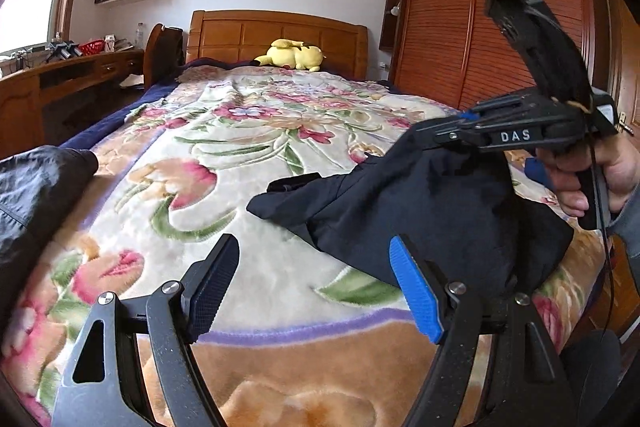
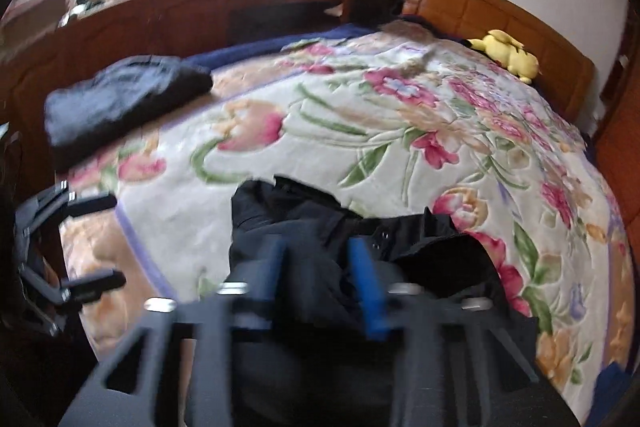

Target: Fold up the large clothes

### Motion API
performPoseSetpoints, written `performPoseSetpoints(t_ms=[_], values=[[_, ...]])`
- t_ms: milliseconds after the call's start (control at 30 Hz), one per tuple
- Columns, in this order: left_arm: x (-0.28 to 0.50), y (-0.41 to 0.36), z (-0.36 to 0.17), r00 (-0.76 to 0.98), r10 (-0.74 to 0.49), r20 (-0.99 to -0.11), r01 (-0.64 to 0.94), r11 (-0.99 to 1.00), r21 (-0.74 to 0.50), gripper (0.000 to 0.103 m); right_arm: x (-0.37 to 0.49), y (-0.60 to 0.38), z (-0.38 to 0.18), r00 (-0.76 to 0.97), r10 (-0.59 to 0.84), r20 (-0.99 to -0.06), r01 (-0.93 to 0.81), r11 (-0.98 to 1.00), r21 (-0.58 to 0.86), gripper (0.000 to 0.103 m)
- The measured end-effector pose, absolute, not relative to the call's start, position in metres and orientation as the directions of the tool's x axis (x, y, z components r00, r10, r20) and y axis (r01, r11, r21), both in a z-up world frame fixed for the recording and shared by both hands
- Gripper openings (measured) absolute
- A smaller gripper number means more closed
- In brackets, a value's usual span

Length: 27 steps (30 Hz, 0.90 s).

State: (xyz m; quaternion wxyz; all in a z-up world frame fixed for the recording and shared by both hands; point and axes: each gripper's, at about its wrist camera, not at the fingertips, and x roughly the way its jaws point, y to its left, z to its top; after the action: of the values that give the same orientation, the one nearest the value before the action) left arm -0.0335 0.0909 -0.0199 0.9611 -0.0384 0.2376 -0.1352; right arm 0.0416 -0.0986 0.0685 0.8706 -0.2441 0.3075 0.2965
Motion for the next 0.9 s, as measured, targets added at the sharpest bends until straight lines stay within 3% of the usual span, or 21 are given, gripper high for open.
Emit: performPoseSetpoints(t_ms=[67, 233, 433, 667, 900], values=[[-0.034, 0.091, -0.021, 0.851, -0.276, -0.447, 0.245, 0.961, -0.128, 0.079, 0.035, -0.101, 0.071, 0.643, 0.363, -0.674, -0.672, 0.689, -0.271, 0.006], [-0.036, 0.092, -0.022, 0.852, -0.278, -0.444, 0.249, 0.960, -0.125, 0.079, 0.008, -0.145, 0.085, 0.729, 0.362, -0.581, -0.598, 0.749, -0.285, 0.004], [-0.038, 0.086, -0.023, 0.849, -0.284, -0.445, 0.260, 0.959, -0.116, 0.079, -0.026, -0.241, 0.089, 0.843, 0.242, -0.480, -0.402, 0.876, -0.265, 0.004], [-0.035, 0.062, -0.021, 0.840, -0.302, -0.451, 0.290, 0.952, -0.098, 0.078, -0.043, -0.327, 0.038, 0.833, 0.098, -0.544, -0.241, 0.950, -0.197, 0.004], [-0.034, 0.032, -0.019, 0.829, -0.321, -0.459, 0.325, 0.943, -0.073, 0.079, -0.048, -0.335, 0.017, 0.828, 0.046, -0.559, -0.193, 0.959, -0.207, 0.003]])
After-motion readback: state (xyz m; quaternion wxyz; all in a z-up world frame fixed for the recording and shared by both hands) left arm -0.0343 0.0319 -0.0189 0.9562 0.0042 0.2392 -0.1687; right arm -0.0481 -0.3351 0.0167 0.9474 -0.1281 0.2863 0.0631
